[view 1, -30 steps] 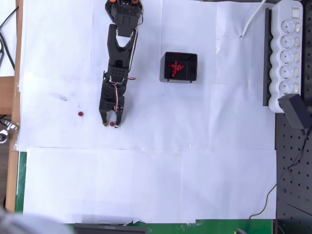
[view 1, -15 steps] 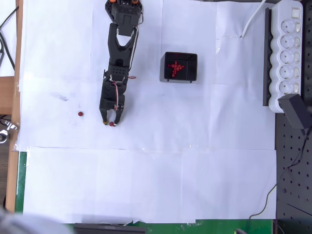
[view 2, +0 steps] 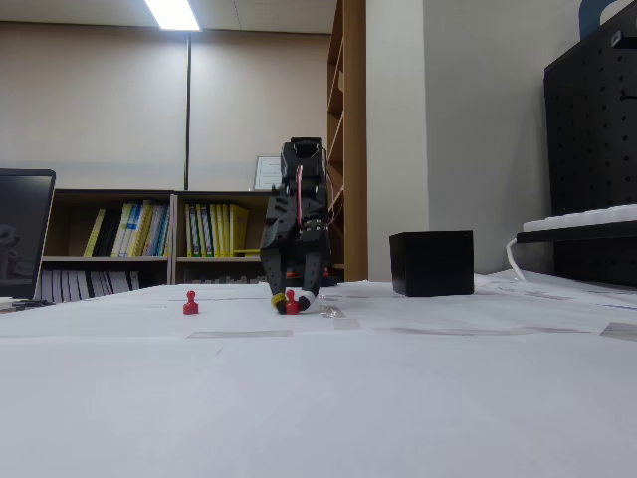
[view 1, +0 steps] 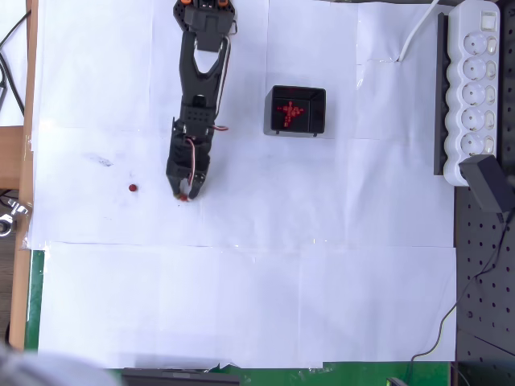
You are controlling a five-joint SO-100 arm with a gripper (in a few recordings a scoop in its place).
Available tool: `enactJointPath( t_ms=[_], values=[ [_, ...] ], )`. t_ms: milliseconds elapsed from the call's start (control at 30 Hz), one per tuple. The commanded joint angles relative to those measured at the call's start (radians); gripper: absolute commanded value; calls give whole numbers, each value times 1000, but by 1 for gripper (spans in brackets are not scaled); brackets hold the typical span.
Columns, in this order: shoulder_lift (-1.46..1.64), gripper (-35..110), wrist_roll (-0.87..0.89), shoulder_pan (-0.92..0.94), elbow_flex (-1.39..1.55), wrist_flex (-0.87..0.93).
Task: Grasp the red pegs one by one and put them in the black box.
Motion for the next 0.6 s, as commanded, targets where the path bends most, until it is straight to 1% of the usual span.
enactJointPath(
  t_ms=[0,67,133,267,367,433,567],
  values=[
    [-242,0,-130,-120,258,663],
    [-302,0,-193,-199,348,819],
    [-351,0,-258,-295,420,933],
    [-420,0,-379,-503,479,1009],
    [-422,0,-456,-647,466,992],
    [-419,0,-483,-727,416,940],
    [-357,0,-520,-818,314,818]
  ],
)
